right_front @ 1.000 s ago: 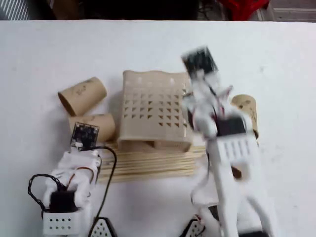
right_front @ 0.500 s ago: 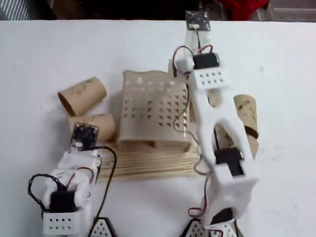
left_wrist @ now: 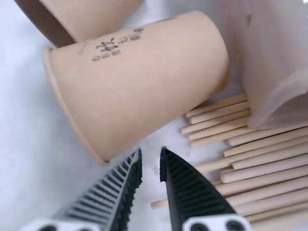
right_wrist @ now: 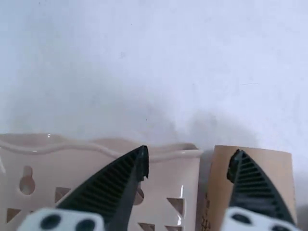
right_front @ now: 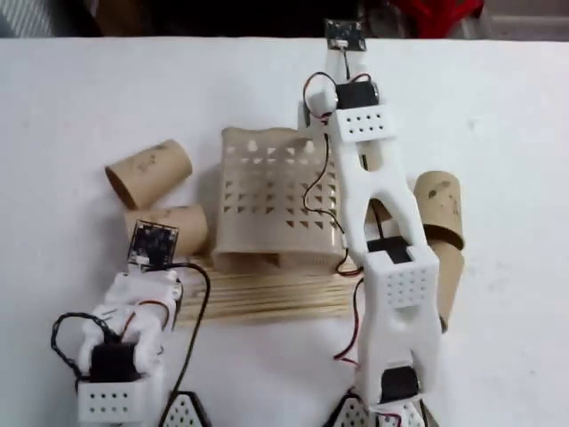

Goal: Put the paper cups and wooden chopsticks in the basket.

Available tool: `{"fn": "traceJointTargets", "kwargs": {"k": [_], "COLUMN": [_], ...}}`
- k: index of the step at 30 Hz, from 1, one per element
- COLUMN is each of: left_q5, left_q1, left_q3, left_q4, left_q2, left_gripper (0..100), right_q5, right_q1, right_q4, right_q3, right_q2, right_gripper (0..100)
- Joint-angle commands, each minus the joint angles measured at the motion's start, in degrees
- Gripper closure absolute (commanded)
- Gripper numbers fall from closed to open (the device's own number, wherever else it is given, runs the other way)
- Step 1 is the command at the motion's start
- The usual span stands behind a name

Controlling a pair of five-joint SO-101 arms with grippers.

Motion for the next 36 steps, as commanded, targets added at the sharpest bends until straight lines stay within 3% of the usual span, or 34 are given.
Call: {"fn": "traceJointTargets", "kwargs": {"k": [1,26,31,33,36], "left_q5": [0.5,0.5,0.5,0.5,0.5], "left_q1": [0.6,0.6,0.6,0.6,0.6], "left_q3": [-0.2,-0.2,-0.2,-0.2,-0.2], "left_q4": [0.2,0.2,0.2,0.2,0.2], "left_q2": [-0.7,-0.7,-0.7,-0.7,-0.7], "left_gripper": [91,91,91,91,91], "right_q5": [-0.5,0.0,0.0,0.0,0.0], "right_q1": [1.4,2.9,2.8,2.5,2.7], "right_q4": [-0.3,-2.0,2.5,5.1,7.4], "right_q3": [-3.8,-9.7,-9.7,-9.7,-9.7], "right_q2": [0.5,7.3,6.8,6.1,5.8], "right_gripper": [72.2,72.2,72.6,77.1,92.0]}}
